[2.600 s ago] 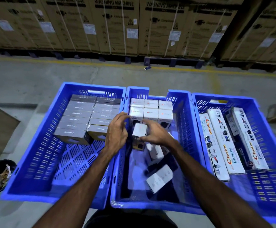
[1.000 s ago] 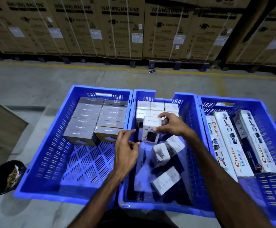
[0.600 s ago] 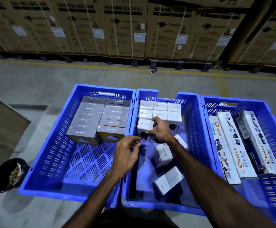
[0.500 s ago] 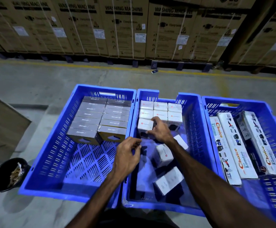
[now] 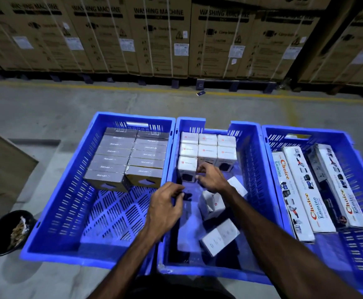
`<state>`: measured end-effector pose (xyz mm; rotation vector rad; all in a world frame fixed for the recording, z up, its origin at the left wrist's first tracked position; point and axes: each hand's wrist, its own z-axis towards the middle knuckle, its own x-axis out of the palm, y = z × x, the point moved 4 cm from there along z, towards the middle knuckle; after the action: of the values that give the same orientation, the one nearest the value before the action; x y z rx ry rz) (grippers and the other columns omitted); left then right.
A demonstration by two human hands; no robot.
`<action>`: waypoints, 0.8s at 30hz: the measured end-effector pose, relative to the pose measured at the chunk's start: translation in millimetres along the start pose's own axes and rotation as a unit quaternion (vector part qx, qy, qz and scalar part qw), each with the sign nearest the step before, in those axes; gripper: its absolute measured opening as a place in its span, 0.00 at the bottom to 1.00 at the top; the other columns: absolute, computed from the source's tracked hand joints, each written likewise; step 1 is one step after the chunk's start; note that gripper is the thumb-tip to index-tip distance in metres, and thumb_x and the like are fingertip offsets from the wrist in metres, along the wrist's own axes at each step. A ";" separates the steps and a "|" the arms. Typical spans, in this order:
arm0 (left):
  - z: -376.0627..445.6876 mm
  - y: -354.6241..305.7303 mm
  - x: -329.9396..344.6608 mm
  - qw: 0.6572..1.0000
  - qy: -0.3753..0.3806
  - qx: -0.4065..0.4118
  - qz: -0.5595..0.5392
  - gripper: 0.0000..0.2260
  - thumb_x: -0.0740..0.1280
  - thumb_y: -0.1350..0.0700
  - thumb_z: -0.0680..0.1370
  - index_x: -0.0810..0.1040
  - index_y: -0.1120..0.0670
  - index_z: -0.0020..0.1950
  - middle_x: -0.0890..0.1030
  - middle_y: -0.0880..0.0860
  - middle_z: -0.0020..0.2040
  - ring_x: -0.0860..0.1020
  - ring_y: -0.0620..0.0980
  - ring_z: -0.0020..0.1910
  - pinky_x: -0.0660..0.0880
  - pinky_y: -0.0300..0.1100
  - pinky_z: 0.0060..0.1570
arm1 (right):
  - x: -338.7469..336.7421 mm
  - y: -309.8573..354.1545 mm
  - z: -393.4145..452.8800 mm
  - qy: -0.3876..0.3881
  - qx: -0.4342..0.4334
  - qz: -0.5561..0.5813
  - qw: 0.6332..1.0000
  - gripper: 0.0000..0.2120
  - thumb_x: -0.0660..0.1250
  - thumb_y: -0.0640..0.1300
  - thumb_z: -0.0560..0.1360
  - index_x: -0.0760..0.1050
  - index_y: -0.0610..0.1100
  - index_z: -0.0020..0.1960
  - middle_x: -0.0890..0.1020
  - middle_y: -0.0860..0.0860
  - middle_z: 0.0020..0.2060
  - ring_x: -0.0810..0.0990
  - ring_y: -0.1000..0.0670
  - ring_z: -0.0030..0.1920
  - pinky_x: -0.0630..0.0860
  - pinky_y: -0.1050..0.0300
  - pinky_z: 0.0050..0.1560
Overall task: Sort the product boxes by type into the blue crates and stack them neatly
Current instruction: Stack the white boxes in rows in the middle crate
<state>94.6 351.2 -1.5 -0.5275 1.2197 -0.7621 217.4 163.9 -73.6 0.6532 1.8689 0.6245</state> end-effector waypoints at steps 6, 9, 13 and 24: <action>-0.8 -3.2 -0.8 1.000 0.006 0.010 0.019 0.07 0.72 0.61 0.77 0.84 0.54 0.54 0.83 0.49 0.48 0.82 0.47 0.45 0.81 0.47 0.47 | -25.0 8.4 -11.9 0.071 -0.067 -0.046 0.994 0.19 0.63 0.33 0.76 0.80 0.45 0.64 0.84 0.49 0.63 0.82 0.52 0.62 0.78 0.53 0.64; -1.1 -5.3 -1.2 1.000 0.008 0.010 0.029 0.07 0.72 0.62 0.77 0.85 0.54 0.54 0.84 0.49 0.48 0.82 0.46 0.45 0.81 0.46 0.47 | -41.0 6.3 -21.0 0.047 -0.075 -0.074 0.993 0.20 0.66 0.37 0.79 0.77 0.44 0.70 0.81 0.49 0.67 0.79 0.50 0.67 0.75 0.51 0.69; -1.1 -8.0 -1.7 0.999 0.008 0.009 0.033 0.07 0.73 0.62 0.77 0.85 0.55 0.54 0.84 0.49 0.48 0.82 0.45 0.45 0.80 0.43 0.47 | -63.1 2.7 -40.0 0.049 -0.114 -0.189 0.974 0.25 0.72 0.49 0.75 0.75 0.51 0.72 0.80 0.53 0.69 0.79 0.48 0.68 0.73 0.44 0.70; -1.4 -12.6 -2.1 0.999 0.025 -0.004 0.040 0.06 0.74 0.60 0.77 0.85 0.54 0.54 0.85 0.48 0.48 0.82 0.45 0.45 0.81 0.46 0.48 | -33.4 -17.0 -70.4 0.123 -0.168 -0.401 0.892 0.35 0.73 0.55 0.74 0.65 0.51 0.77 0.74 0.49 0.67 0.70 0.44 0.72 0.45 0.22 0.73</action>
<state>90.0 344.6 8.6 -0.4656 1.2835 -0.7053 160.7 120.0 -38.9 -0.4498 1.9757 0.4609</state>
